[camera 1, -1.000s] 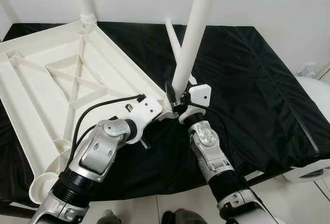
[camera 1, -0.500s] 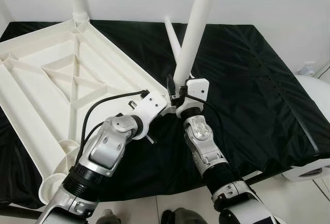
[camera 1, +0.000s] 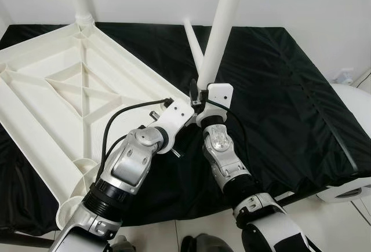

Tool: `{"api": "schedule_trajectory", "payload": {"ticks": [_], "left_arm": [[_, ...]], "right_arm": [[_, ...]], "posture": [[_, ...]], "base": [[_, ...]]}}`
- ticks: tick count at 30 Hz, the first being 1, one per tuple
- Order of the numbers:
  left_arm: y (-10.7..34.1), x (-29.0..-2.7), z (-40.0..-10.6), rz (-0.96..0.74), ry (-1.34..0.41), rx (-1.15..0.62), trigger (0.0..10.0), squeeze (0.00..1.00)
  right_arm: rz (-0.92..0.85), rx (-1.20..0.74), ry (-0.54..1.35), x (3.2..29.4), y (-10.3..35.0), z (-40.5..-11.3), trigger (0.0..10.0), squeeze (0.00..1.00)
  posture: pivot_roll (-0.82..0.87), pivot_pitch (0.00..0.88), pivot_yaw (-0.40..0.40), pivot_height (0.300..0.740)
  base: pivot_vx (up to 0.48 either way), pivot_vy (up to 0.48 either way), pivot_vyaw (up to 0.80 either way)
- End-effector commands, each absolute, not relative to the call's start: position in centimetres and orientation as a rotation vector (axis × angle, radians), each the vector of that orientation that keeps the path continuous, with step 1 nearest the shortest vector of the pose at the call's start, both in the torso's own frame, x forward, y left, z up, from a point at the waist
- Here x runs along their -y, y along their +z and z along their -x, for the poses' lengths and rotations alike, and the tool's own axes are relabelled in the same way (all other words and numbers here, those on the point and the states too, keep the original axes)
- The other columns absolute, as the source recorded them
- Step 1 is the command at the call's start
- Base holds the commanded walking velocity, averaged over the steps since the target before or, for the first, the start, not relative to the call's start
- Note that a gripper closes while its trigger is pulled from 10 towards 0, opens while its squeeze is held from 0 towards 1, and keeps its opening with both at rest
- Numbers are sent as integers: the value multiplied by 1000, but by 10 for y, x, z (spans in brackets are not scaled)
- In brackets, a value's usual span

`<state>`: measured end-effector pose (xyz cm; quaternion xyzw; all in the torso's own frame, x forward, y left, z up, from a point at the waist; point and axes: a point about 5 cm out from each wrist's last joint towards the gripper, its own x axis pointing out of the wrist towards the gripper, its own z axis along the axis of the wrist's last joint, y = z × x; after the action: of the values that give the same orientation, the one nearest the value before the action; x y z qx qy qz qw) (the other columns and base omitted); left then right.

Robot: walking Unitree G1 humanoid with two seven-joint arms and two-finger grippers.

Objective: Building children table

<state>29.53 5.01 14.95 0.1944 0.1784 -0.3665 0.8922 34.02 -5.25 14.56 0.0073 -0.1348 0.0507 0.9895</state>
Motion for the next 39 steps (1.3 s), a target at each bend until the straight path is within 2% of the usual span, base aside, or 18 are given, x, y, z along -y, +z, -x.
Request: {"api": "schedule_trajectory", "payload": {"ticks": [1,14,15,16,17,39], "left_arm": [[183,-26,-289,-391,-859,-205,10000,0],[184,-29,-293,-392,-838,-198,10000,0],[184,-29,-293,-392,-838,-198,10000,0],[184,-29,-293,-392,-838,-198,10000,0],[184,-29,-292,-391,-839,-197,10000,0],[184,-30,-294,-393,-836,-191,10000,0]], "right_arm": [[54,34,67,61,96,-333,10000,0],[45,64,59,70,94,-331,10000,4],[44,66,57,71,94,-331,10000,235],[44,66,57,71,94,-331,10000,235],[45,71,59,71,95,-330,10000,1000],[25,105,116,75,95,-327,10000,1000]], "posture": [[90,76,-82,740],[77,73,-84,740],[77,71,-84,740],[77,71,-84,740],[77,71,-84,740],[81,55,-88,740]], "base": [[0,0,0],[0,0,0],[0,0,0],[0,0,0],[0,0,0],[0,0,0]]}}
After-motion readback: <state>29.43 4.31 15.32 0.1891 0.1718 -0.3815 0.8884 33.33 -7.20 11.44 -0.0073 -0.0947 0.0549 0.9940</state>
